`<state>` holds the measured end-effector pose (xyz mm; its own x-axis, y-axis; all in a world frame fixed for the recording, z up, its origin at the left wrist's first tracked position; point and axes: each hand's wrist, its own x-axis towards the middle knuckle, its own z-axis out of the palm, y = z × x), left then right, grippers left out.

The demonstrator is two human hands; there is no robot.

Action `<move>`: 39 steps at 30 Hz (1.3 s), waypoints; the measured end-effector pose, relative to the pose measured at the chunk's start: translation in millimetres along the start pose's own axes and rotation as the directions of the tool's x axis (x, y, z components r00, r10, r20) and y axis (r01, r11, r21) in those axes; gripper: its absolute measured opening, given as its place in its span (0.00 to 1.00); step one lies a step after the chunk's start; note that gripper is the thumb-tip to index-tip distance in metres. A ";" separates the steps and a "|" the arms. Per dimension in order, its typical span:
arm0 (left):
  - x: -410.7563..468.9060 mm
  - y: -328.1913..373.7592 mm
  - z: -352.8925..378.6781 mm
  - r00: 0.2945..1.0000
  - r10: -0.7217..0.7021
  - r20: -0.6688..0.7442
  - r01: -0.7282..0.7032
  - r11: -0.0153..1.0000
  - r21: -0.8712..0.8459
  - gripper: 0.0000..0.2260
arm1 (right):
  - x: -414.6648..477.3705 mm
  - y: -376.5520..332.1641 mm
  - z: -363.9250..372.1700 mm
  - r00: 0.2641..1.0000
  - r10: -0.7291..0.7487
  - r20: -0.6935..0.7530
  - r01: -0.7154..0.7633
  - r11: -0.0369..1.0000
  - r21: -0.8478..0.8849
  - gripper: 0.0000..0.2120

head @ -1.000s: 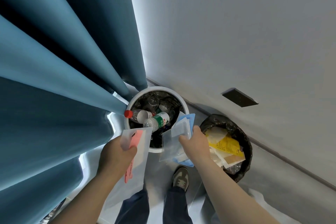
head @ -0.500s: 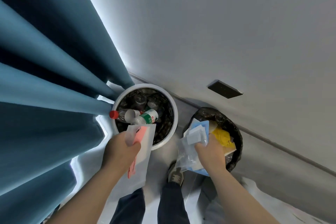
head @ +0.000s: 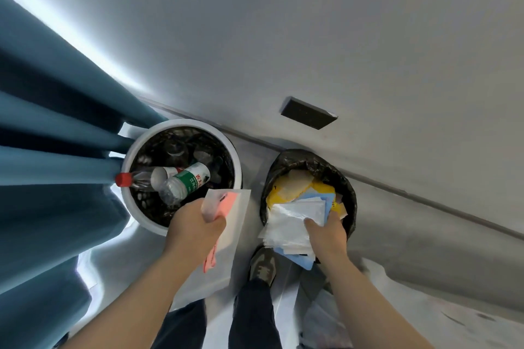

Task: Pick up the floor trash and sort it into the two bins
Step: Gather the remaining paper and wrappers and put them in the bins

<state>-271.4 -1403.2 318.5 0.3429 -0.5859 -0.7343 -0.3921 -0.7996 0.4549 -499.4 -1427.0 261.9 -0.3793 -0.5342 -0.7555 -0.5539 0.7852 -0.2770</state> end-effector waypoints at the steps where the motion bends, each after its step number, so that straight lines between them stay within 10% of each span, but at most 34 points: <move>1: 2.6 2.3 5.0 1.000 0.000 0.003 0.000 1.000 0.007 0.08 | 4.7 0.5 -0.5 1.000 0.010 0.000 -0.010 0.999 0.052 0.17; 11: 35.6 12.9 42.2 0.999 0.044 0.017 -0.045 0.996 0.077 0.06 | 61.5 8.3 0.3 0.995 0.094 -0.035 -0.074 0.922 0.380 0.17; 22: 53.4 19.3 73.5 0.998 0.053 0.034 -0.057 0.991 0.121 0.07 | 99.2 43.9 20.2 0.919 0.395 0.004 -0.383 0.888 0.256 0.19; 39: 62.0 38.1 109.1 0.995 0.002 0.100 -0.001 1.000 -0.009 0.06 | 97.3 60.4 18.7 0.974 0.191 -0.124 -0.189 0.981 0.028 0.34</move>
<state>-358.2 -1455.6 235.3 0.2549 -0.5716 -0.7799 -0.3845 -0.8000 0.4606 -555.9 -1425.7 160.6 -0.5676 -0.4087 -0.7147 -0.4511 0.8806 -0.1452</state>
